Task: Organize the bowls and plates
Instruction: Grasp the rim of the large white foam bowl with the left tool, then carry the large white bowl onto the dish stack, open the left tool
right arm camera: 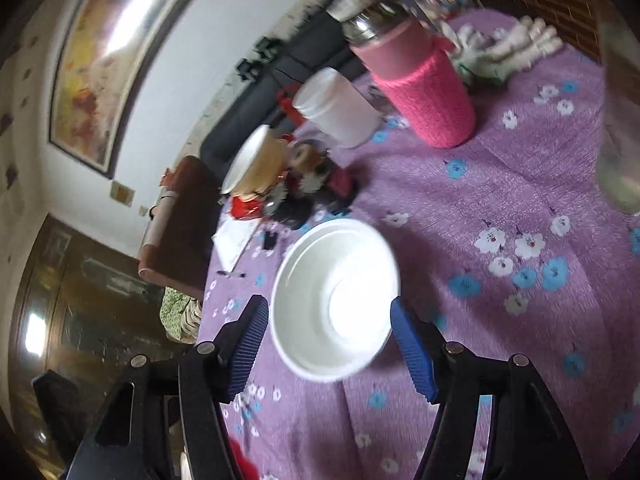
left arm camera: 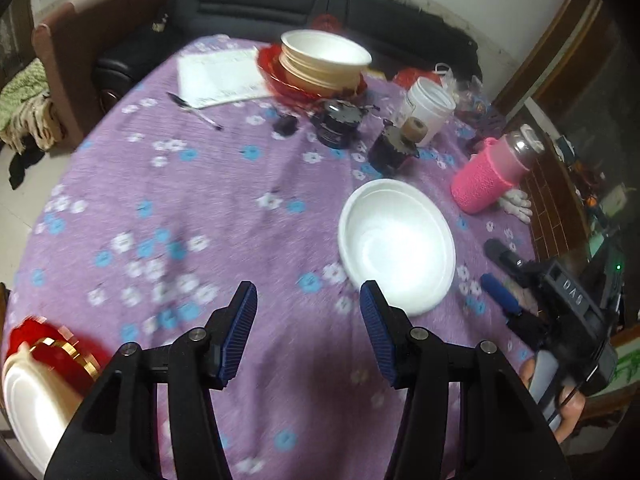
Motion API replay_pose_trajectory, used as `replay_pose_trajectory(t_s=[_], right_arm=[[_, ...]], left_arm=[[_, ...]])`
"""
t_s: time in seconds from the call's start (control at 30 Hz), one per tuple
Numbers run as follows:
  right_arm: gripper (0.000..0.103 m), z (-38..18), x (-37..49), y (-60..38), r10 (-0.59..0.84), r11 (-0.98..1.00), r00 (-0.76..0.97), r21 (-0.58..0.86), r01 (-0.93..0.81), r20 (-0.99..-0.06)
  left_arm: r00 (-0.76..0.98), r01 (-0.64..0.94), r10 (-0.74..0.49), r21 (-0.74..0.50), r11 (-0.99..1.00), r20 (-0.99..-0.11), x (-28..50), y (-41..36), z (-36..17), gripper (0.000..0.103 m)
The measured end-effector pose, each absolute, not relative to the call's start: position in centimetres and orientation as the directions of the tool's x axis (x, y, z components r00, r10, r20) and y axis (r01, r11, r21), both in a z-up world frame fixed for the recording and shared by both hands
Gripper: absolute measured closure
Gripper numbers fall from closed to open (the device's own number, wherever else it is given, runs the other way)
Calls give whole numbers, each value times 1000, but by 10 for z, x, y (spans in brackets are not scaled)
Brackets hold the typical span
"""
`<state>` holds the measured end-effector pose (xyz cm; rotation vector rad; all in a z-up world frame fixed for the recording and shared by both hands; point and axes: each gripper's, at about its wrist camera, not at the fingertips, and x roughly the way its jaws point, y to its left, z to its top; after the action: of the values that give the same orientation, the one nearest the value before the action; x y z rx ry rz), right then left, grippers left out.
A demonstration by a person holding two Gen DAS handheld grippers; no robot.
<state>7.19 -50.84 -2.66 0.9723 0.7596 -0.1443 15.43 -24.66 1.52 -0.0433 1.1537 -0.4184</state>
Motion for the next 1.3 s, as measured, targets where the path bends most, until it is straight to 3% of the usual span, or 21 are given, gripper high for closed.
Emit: replay_pose_trajectory(t_s=[0.3,0.77,1.0,1.07,1.1,1.17,1.23,1.3], right_arm=[[37,-60,99,-527,277,513,694,713,477,-664],[39,-80,102,-531,292,493,669,707,508,-684],[39,-84,107,-525,315,496,663,713,495,-679],[46,-86,109,-522,317,505,657,708,494,-684],[55,-87,110,-521,313,511,652,701,497,-691],[63,-90,112,-519,305,524,636,683,509,-709],[80,-93,113,-517,298,530,624,669,521,-722],[87,-94,112,-517,276,534,618,652,538,-736]], left_arm=[[248,335,-381,-291,896,-891,196,-305,-17,51],[224,311,-354,-278,909,-908,208,-325,-56,52],[240,317,-327,-244,916,-914,204,-325,-61,86],[245,318,-322,-238,918,-915,205,-324,-63,88],[248,318,-320,-235,918,-914,205,-324,-63,90],[254,317,-314,-229,921,-915,205,-322,-63,95],[257,316,-316,-230,920,-913,205,-321,-63,96],[259,318,-314,-227,921,-913,205,-320,-64,96]])
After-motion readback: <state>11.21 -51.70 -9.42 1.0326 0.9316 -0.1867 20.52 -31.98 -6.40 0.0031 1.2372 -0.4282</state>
